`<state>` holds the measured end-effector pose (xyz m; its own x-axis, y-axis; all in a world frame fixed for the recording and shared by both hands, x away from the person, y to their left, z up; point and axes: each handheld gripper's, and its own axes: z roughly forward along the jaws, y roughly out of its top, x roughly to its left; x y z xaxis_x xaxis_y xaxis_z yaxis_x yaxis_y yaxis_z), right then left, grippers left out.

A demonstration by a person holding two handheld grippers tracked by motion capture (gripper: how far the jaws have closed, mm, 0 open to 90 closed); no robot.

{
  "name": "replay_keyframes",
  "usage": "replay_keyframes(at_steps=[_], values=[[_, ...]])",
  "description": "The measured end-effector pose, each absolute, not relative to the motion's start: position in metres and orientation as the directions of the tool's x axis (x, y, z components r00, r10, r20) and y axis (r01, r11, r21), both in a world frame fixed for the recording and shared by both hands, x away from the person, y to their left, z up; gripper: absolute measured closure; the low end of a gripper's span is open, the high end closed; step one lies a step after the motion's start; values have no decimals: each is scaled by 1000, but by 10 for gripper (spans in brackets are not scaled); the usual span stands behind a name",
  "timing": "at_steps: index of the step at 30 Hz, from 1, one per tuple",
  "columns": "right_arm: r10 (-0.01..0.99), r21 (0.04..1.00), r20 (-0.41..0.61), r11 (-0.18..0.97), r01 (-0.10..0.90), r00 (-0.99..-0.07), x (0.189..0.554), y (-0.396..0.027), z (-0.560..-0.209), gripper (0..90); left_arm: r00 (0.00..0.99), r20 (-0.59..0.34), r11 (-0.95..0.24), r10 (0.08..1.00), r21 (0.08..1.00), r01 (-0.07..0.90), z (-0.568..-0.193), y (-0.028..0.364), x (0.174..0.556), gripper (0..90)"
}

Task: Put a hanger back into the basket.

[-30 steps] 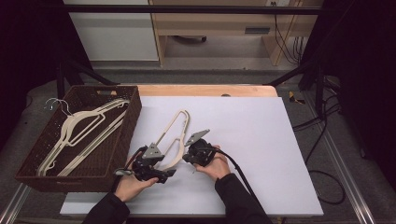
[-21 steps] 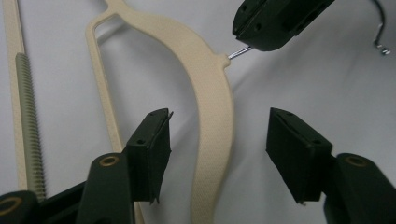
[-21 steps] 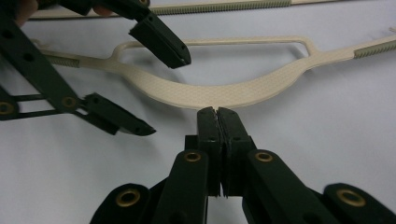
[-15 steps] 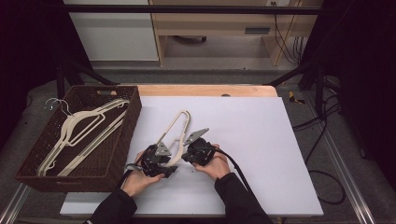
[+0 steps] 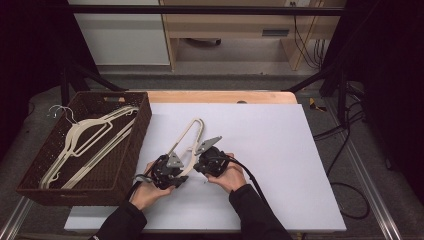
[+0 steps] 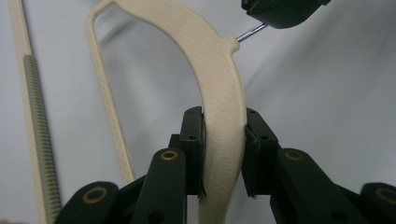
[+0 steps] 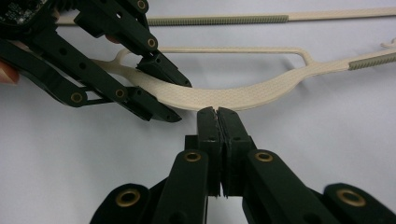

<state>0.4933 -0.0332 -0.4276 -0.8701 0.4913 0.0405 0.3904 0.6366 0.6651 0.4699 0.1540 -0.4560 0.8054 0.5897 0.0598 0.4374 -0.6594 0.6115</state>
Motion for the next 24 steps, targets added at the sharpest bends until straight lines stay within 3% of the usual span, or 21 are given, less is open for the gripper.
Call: replay_keyframes(at_steps=[6,8,13,14,24], values=[[502,707,23,603,369,-865,491,-37,-422,865,800,83,-659,594,621,425,-448,152,468,743],[500,755,34,555,350,-865,489,-43,-415,747,793,91,-653,602,627,424,-444,153,467,748],[518,830,62,448,332,-853,484,-59,-398,614,786,103,-650,609,633,421,-439,156,466,754],[552,862,58,393,321,-832,481,-70,-390,541,783,111,-651,613,632,420,-436,157,465,756],[674,922,68,240,305,-735,468,-139,-374,301,742,124,-614,658,660,434,-417,173,466,779]])
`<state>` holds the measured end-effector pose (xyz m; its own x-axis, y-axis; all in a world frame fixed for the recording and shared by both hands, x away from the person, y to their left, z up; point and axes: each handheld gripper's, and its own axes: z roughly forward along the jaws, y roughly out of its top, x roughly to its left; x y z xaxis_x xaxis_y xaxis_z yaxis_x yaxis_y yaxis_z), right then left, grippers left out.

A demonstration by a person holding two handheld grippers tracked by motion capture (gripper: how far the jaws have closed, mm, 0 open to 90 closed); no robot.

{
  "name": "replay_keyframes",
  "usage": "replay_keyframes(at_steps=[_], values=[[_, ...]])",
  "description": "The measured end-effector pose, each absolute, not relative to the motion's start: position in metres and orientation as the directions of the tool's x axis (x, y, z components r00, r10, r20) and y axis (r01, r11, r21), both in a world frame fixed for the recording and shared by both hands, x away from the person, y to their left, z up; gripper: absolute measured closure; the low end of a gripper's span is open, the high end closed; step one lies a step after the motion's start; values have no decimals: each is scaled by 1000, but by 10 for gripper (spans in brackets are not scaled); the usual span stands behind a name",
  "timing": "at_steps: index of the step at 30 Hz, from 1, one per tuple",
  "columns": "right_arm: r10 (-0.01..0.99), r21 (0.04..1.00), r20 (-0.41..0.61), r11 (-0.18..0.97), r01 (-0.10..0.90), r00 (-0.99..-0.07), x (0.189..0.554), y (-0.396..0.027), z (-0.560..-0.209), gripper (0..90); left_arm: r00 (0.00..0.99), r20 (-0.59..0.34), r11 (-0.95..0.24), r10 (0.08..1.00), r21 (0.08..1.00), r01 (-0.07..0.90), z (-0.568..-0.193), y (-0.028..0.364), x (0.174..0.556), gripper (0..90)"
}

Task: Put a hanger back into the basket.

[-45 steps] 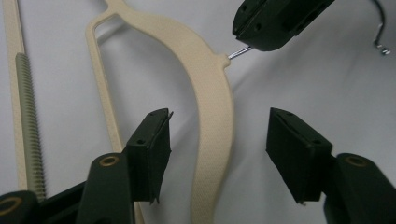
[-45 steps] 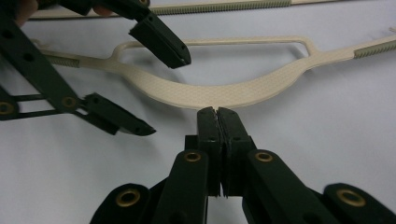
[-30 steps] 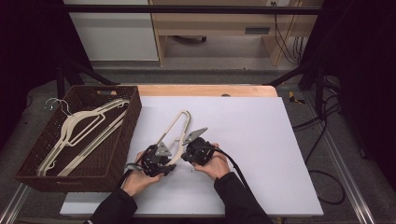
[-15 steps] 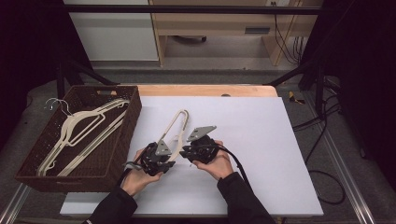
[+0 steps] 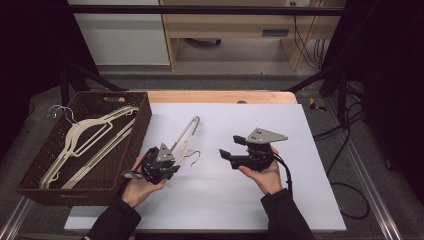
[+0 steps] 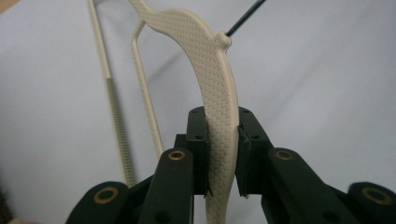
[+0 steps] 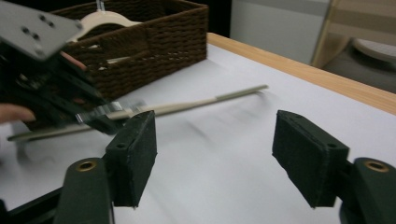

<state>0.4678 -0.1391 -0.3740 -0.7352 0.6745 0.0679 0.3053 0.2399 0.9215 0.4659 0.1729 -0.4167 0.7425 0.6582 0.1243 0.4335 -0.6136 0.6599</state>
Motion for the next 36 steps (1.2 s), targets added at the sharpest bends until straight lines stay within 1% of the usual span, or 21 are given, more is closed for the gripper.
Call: replay_keyframes(at_steps=[1,2,3,4,7,8,9,10,11,12,15,18,19,21,22,23,27,31,34,35,36], values=[[674,922,68,240,305,-735,468,-139,-374,301,742,124,-614,658,660,434,-417,173,466,782],[693,920,56,243,307,-718,463,-152,-376,281,736,123,-607,666,662,439,-414,175,466,785],[693,920,56,243,307,-718,463,-152,-376,281,729,125,-602,673,665,442,-412,176,467,785],[707,918,55,241,314,-705,460,-163,-379,264,722,128,-598,680,667,444,-410,178,467,792],[717,917,57,237,320,-695,457,-170,-382,248,709,146,-600,690,662,448,-404,182,468,802],[726,919,63,226,324,-685,454,-178,-385,225,692,152,-589,706,669,454,-401,184,469,806],[726,919,63,226,324,-685,454,-178,-385,225,692,152,-589,706,669,454,-401,184,469,810],[734,917,64,224,329,-676,452,-183,-386,200,671,156,-575,725,673,465,-398,187,469,815],[734,917,64,224,329,-676,452,-183,-386,200,671,156,-575,725,673,465,-398,187,469,819],[743,918,59,222,330,-667,449,-188,-388,179,665,158,-572,730,674,468,-396,189,470,823],[746,917,70,212,337,-662,447,-193,-389,168,647,161,-558,746,680,475,-392,196,472,835],[755,920,81,194,340,-651,443,-198,-389,118,617,151,-530,772,690,493,-387,206,473,854],[755,920,81,194,340,-651,443,-198,-389,118,617,151,-530,772,690,493,-387,206,473,857],[758,923,84,185,337,-647,440,-201,-390,102,618,81,-468,782,732,496,-387,212,475,859],[755,924,85,185,335,-651,440,-203,-390,104,615,58,-445,787,743,500,-386,213,475,859],[755,923,96,177,342,-649,438,-204,-390,102,615,58,-445,787,743,500,-386,213,475,860],[761,921,94,178,346,-642,436,-206,-392,95,607,60,-427,792,767,480,-381,214,472,860],[771,924,91,171,343,-630,434,-212,-391,86,636,37,-406,771,797,447,-368,214,465,860],[782,928,86,162,334,-618,432,-216,-389,77,659,31,-395,751,822,411,-348,215,458,860],[785,929,85,160,334,-614,432,-216,-388,74,659,31,-395,751,822,411,-348,215,458,860],[784,930,77,166,327,-616,432,-218,-388,70,672,29,-386,740,837,389,-336,216,454,860]])
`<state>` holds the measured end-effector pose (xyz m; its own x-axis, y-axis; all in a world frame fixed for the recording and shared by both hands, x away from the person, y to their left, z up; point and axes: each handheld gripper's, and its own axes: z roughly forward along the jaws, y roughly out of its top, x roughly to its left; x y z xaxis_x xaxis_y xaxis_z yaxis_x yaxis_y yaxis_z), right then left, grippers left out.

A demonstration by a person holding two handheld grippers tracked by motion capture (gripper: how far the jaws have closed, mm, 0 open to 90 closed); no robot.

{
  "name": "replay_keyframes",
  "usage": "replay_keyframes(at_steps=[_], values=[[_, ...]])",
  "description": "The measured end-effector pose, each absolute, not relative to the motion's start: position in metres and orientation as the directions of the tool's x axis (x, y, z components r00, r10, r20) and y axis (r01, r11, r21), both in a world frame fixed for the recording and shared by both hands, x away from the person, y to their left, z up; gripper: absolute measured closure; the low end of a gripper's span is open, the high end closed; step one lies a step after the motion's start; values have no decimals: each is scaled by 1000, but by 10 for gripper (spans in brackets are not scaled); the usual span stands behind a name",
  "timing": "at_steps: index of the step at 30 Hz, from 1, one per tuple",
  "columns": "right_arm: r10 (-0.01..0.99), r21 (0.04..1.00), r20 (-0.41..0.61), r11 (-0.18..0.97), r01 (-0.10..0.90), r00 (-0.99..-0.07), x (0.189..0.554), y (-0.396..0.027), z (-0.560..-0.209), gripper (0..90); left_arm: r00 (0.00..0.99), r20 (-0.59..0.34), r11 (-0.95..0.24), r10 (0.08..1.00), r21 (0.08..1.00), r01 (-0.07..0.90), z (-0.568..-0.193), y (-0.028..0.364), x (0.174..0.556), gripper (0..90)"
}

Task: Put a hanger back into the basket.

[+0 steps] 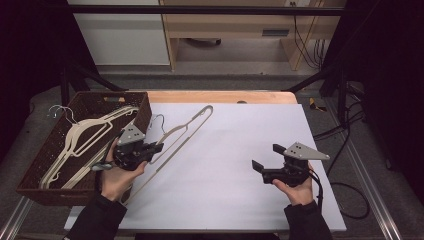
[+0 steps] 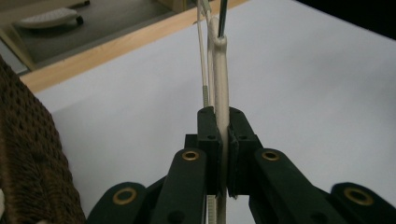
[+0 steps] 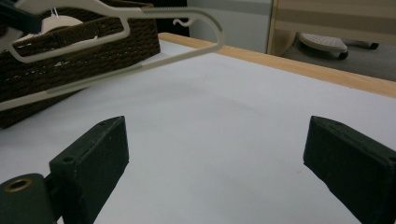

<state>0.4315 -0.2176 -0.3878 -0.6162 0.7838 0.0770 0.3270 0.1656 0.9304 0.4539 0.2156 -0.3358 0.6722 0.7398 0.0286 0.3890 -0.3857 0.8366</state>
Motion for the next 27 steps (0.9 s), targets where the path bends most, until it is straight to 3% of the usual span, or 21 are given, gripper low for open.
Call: replay_keyframes(at_steps=[10,22,27], values=[[801,938,83,139,319,-594,428,-226,-381,60,720,26,-351,694,884,307,-279,232,446,860],[810,939,91,123,320,-580,427,-232,-381,55,716,-26,-281,698,909,307,-239,277,452,860],[813,939,89,124,320,-576,427,-232,-381,55,703,-3,-288,711,911,296,-228,296,453,860]])
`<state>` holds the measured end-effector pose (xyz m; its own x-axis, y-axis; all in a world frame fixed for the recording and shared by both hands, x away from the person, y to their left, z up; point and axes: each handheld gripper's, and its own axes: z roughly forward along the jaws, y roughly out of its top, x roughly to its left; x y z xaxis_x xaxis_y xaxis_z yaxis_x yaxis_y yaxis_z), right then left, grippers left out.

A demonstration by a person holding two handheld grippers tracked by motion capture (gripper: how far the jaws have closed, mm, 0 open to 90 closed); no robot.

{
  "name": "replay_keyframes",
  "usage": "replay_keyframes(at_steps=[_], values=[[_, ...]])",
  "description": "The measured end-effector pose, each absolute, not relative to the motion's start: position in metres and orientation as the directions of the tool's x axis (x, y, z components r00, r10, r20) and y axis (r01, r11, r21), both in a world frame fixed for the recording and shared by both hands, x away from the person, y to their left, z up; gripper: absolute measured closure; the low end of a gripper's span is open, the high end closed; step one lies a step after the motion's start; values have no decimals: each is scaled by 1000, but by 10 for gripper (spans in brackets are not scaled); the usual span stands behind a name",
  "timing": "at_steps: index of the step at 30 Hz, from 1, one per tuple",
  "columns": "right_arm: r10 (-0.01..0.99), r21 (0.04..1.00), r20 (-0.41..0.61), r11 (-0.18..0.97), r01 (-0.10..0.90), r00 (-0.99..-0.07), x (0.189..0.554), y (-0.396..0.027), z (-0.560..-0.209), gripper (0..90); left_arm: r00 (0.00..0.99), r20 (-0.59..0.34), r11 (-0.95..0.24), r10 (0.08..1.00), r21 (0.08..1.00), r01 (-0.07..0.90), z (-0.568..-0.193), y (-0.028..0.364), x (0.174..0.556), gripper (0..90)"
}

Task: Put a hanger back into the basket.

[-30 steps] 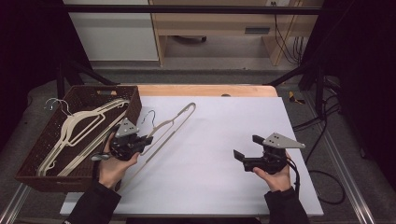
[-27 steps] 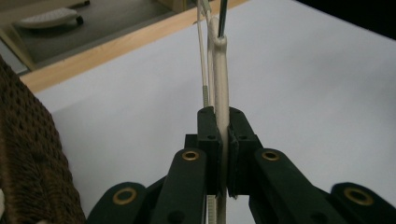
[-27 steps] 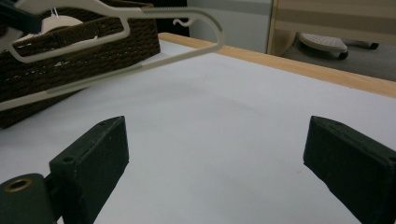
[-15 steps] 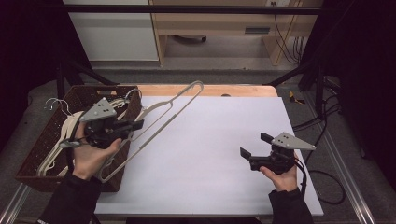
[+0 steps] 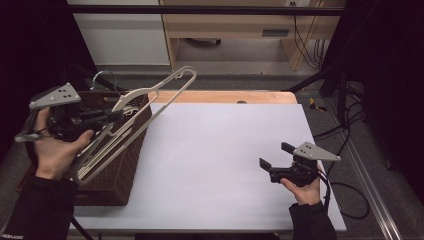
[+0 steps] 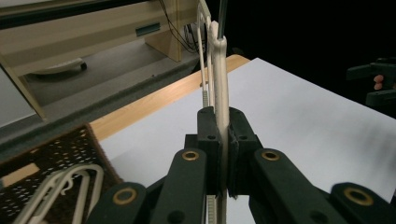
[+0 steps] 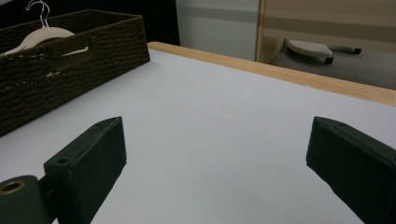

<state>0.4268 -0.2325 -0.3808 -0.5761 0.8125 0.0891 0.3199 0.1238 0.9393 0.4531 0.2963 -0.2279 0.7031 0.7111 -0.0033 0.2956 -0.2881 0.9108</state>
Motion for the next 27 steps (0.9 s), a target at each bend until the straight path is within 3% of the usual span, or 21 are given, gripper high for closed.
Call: replay_keyframes(at_steps=[10,27], values=[[814,939,81,131,318,-575,426,-231,-380,53,683,7,-296,731,905,307,-224,345,468,860],[809,934,67,155,322,-584,430,-227,-384,51,626,6,-323,780,860,395,-264,411,498,860]])
